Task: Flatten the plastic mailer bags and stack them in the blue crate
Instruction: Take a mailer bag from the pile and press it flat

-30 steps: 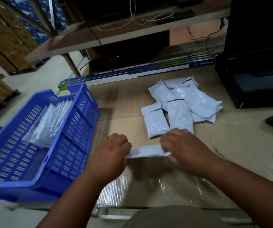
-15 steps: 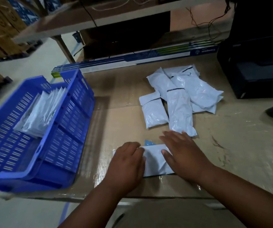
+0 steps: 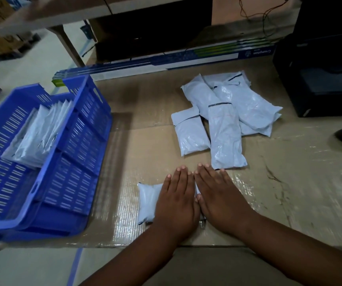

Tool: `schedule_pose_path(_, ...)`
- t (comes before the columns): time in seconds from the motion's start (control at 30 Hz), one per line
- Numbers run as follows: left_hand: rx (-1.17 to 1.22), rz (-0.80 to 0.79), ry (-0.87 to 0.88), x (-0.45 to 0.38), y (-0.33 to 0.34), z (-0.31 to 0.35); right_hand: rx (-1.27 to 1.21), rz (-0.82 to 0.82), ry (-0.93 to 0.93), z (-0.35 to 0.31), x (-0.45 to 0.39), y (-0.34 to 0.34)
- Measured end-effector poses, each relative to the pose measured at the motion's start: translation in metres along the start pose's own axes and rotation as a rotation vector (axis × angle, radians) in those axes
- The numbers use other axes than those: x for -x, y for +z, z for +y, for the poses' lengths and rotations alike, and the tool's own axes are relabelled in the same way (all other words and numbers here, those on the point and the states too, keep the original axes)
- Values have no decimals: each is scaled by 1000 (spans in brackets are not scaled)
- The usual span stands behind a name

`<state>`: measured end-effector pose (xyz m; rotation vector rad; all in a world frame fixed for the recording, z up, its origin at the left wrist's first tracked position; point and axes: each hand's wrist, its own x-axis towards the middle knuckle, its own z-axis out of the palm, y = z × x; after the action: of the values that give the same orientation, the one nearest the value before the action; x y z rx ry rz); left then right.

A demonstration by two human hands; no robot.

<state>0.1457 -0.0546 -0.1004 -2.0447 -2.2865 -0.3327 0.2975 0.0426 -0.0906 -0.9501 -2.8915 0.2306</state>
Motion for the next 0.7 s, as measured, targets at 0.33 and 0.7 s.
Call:
schedule_pose_path(0.33,11,-50,10,-5,0,-2,4,-27,-24,3,-4,3)
schedule_pose_path(0.7,19,-80,69,-3,-1,-13,35,-37,14,1,-4,-1)
